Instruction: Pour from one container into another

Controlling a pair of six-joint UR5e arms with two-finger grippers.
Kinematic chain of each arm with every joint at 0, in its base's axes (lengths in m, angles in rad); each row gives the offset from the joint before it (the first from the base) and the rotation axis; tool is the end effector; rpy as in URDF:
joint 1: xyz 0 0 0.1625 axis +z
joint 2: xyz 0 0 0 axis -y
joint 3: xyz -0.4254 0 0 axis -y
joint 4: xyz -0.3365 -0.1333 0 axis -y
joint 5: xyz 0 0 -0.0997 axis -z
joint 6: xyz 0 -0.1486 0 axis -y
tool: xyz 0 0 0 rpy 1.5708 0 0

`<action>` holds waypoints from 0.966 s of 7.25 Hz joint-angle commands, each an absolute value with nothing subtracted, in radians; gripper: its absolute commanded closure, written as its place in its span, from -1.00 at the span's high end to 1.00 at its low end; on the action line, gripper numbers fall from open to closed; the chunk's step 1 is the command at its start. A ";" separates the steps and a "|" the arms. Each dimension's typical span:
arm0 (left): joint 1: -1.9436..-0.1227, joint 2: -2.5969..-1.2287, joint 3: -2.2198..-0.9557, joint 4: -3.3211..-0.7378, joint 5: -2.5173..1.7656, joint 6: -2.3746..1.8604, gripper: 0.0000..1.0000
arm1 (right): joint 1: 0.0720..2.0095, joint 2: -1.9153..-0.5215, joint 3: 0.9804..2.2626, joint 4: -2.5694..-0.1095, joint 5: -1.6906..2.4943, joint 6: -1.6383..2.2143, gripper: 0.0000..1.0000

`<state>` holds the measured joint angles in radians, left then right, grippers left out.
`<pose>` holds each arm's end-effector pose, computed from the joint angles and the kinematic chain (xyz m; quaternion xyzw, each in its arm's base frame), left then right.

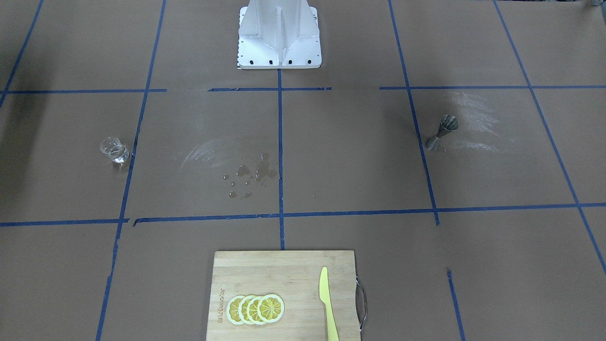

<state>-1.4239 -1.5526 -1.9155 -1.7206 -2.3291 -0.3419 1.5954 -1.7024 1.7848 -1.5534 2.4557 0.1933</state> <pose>0.0350 -0.4488 0.5301 0.1256 0.4020 -0.0010 0.9070 0.0278 -0.3875 0.6402 0.0089 -0.4299 0.0769 0.8996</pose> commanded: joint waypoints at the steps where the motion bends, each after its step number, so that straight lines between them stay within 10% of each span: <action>1: -1.265 -1.408 -2.075 -1.930 -2.326 -0.669 1.00 | 1.594 -1.700 1.773 -1.554 2.454 0.288 1.00; 7: -0.624 -1.226 -2.281 -2.307 -1.628 -1.329 1.00 | 1.498 -1.694 1.878 -1.471 2.454 0.339 1.00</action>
